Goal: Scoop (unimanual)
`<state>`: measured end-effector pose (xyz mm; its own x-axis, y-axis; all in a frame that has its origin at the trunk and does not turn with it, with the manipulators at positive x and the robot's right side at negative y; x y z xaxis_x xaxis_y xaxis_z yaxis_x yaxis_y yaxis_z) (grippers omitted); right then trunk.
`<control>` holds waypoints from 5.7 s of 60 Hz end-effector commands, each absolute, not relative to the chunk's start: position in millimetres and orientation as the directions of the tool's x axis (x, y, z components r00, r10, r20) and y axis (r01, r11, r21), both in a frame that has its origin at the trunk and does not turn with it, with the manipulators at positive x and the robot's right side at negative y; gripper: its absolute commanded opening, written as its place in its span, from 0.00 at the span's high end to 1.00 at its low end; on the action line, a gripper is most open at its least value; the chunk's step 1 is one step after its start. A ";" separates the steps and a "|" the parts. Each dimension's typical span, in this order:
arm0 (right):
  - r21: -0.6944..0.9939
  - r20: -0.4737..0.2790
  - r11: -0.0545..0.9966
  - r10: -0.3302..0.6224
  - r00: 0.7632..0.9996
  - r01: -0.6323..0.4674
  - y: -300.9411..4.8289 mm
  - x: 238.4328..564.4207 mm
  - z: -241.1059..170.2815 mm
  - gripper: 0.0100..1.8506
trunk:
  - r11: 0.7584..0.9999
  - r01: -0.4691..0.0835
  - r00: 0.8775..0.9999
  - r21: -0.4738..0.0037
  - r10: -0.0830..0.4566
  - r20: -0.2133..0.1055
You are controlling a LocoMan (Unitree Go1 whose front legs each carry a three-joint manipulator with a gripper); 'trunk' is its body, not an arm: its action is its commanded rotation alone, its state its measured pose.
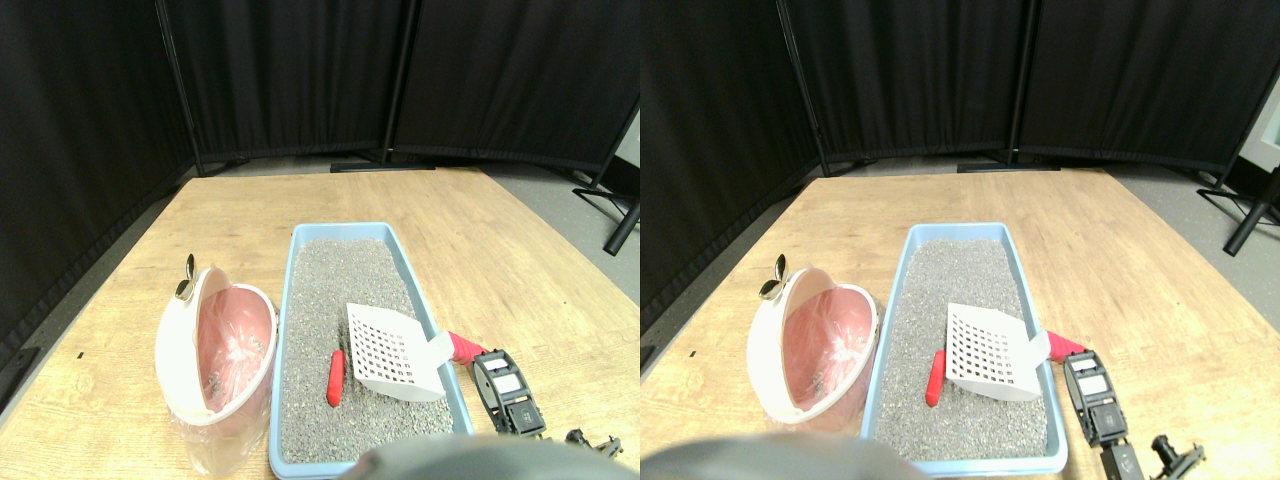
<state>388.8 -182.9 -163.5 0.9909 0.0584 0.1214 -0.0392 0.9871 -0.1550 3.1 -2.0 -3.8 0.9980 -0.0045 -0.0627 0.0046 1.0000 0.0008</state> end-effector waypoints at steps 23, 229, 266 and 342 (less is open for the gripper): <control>-0.035 0.238 0.995 0.098 0.966 -0.092 -180.5 387.4 -155.1 0.71 | 1.000 0.000 0.998 -0.016 -0.001 -0.070; -0.242 0.275 0.922 0.365 0.889 -0.303 -194.4 467.9 -116.7 0.98 | 0.994 -0.080 0.990 -0.077 0.070 -0.121; -0.468 0.119 0.820 0.429 0.895 -0.331 -183.0 483.1 -90.5 0.98 | 0.982 -0.143 0.984 -0.124 0.128 -0.126; -0.627 -0.025 0.641 0.552 0.834 -0.443 -130.8 498.7 -104.9 0.98 | 0.969 -0.189 0.975 -0.157 0.165 -0.151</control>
